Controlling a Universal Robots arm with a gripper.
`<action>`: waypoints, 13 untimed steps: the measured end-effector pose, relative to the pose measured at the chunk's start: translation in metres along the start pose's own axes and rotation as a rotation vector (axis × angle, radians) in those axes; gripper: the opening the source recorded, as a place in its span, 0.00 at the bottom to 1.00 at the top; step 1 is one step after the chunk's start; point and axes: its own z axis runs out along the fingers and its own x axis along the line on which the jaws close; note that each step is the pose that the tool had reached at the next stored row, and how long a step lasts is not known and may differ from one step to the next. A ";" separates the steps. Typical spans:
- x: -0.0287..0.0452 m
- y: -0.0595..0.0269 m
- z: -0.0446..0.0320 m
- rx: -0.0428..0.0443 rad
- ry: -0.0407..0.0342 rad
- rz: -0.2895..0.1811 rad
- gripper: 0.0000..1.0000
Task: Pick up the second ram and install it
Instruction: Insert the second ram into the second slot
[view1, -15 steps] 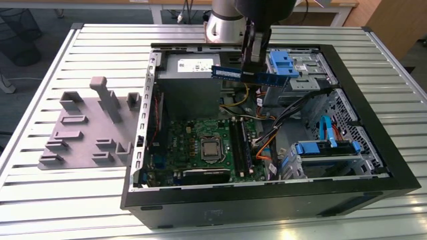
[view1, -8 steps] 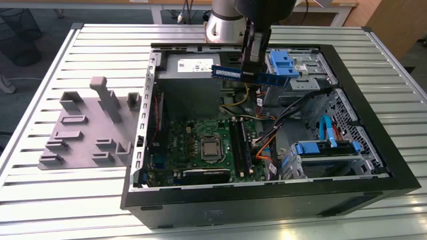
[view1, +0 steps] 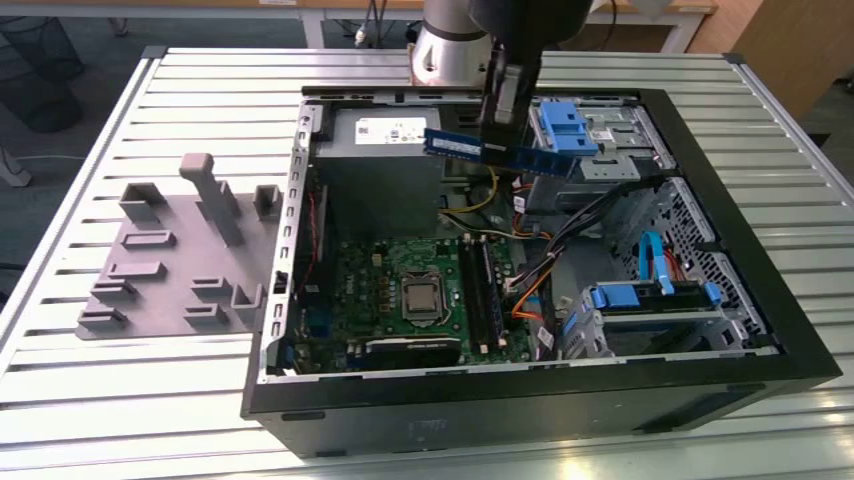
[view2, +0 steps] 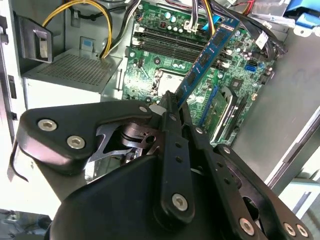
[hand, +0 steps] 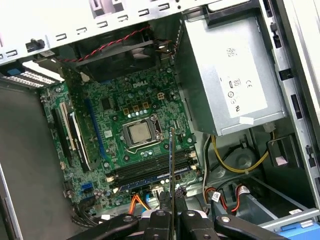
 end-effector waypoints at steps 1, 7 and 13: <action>0.0000 0.0000 0.0001 0.0001 -0.0001 0.011 0.14; 0.0000 0.0000 0.0005 0.0006 -0.0005 0.074 0.14; 0.0000 0.0000 0.0009 0.0010 -0.0009 0.122 0.14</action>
